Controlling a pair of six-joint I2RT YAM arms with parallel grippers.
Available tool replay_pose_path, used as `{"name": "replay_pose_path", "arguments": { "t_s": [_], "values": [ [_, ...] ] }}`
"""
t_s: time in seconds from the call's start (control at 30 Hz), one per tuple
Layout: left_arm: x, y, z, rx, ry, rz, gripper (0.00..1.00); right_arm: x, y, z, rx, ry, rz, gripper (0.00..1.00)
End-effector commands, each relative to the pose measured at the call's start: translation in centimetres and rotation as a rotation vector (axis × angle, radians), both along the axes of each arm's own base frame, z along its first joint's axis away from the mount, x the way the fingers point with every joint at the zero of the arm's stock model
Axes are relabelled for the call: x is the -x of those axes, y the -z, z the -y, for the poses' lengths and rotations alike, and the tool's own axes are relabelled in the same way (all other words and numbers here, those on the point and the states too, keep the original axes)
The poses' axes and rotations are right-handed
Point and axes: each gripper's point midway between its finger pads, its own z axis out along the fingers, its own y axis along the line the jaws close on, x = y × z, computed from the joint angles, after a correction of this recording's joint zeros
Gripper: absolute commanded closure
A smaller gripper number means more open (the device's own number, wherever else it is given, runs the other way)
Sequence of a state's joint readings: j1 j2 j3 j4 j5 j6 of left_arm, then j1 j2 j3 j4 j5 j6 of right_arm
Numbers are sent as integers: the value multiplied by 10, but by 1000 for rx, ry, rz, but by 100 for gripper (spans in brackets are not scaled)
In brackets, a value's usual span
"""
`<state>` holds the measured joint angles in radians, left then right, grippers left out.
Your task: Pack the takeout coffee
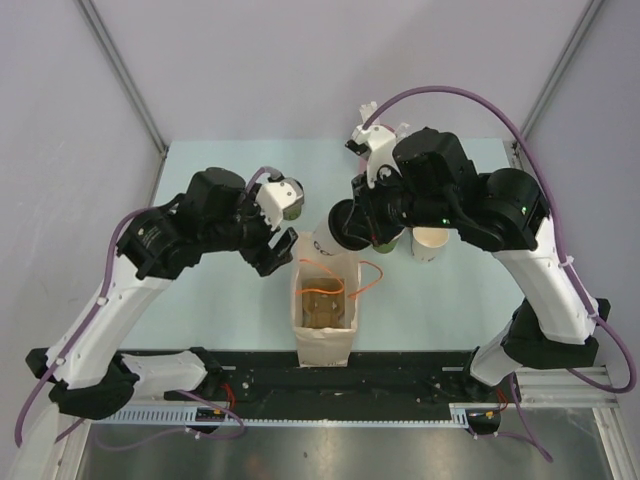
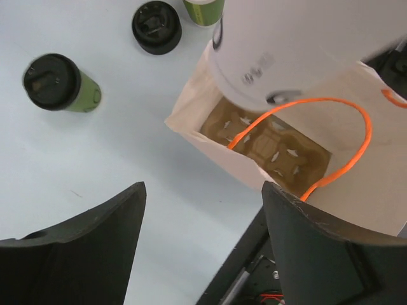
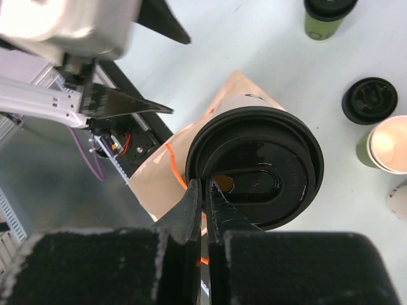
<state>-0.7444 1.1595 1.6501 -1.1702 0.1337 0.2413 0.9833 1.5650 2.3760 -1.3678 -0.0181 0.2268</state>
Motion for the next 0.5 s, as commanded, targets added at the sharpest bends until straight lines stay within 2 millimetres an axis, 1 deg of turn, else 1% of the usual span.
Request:
{"name": "replay_pose_path", "arguments": {
  "t_s": [0.0, 0.03, 0.13, 0.17, 0.27, 0.43, 0.47],
  "values": [
    [3, 15, 15, 79, -93, -177, 20, 33, 22, 18, 112, -66, -69, 100],
    [7, 17, 21, 106, -101, -227, 19, 36, 29, 15, 135, -86, -78, 100],
    [12, 25, 28, 130, -134, -316, 20, 36, 46, 9, 195, -105, -89, 100],
    [11, 28, 26, 124, -155, -323, 23, 36, 48, 8, 201, -105, -94, 100],
    [6, 43, 17, 101, -246, -346, 26, 35, 57, 9, 229, -94, -107, 100],
    [16, 62, 25, 101, -246, -462, 30, 35, 65, 5, 251, -99, -128, 100],
    [19, 61, 25, 108, -243, -465, 31, 35, 65, 4, 253, -102, -124, 100]
  ]
}}
